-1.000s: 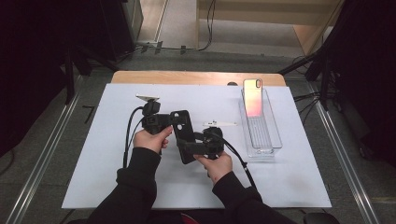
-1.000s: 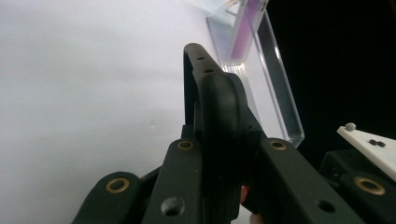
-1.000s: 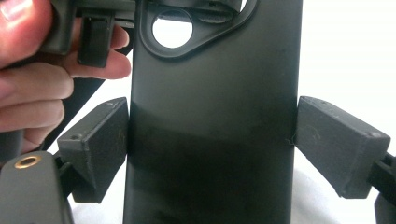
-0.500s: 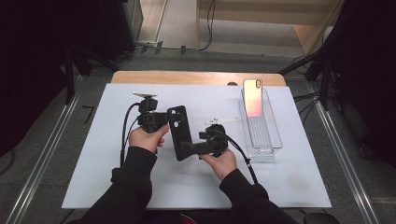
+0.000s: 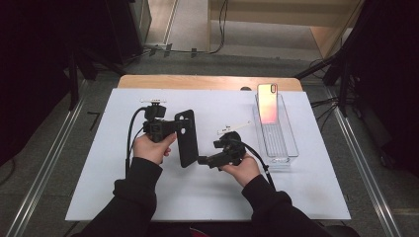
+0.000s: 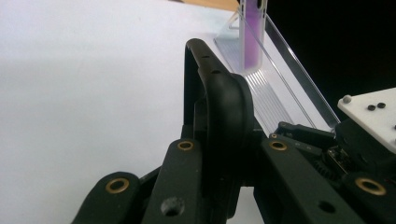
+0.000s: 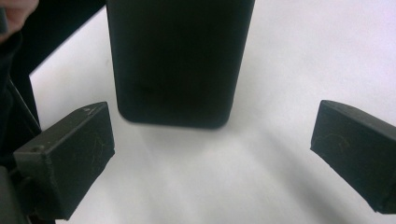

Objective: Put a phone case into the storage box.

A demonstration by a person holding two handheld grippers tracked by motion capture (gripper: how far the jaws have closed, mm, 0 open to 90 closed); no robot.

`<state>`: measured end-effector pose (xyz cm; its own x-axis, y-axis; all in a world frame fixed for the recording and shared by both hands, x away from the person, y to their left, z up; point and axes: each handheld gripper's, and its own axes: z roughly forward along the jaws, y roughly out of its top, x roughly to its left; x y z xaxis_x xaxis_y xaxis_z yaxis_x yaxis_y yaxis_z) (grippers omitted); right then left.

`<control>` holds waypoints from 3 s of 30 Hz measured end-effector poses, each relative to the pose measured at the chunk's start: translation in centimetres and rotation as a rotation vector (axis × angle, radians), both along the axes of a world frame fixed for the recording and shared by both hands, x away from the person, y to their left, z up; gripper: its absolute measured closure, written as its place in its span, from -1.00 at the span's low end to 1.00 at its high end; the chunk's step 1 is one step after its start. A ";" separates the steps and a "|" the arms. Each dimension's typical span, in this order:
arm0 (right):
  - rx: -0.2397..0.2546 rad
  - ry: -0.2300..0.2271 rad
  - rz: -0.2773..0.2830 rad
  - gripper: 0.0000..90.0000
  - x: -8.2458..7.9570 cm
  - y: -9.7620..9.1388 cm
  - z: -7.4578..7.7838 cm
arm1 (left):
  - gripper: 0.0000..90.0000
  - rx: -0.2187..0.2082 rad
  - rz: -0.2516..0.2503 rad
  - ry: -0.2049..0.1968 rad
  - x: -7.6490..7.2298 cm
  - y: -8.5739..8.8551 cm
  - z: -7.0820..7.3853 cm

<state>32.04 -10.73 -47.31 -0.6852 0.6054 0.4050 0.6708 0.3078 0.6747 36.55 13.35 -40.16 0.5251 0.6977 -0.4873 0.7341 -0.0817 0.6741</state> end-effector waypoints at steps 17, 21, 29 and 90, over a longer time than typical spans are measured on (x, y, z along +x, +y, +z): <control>-0.088 -0.053 0.007 -1.00 -0.6 0.7 0.1 | 0.85 -0.011 0.003 -0.245 -1.5 -0.2 -0.2; -0.089 -0.090 -0.011 -1.00 -0.9 1.0 0.5 | 0.85 -0.047 0.012 -0.262 -2.0 -0.3 -0.6; -0.074 -0.122 -0.027 -1.00 -1.1 1.1 1.8 | 0.85 -0.097 -0.013 -0.243 -2.9 -1.1 -0.8; -0.053 -0.186 -0.182 -0.75 2.1 -1.4 4.2 | -0.31 -0.048 -0.148 -0.061 -4.6 -0.1 -0.1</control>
<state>34.14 -12.18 -43.13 -0.6226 0.7425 0.2471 0.5847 0.2315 0.7775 31.96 13.22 -40.28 0.6505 0.5869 -0.4821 0.6737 -0.1528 0.7231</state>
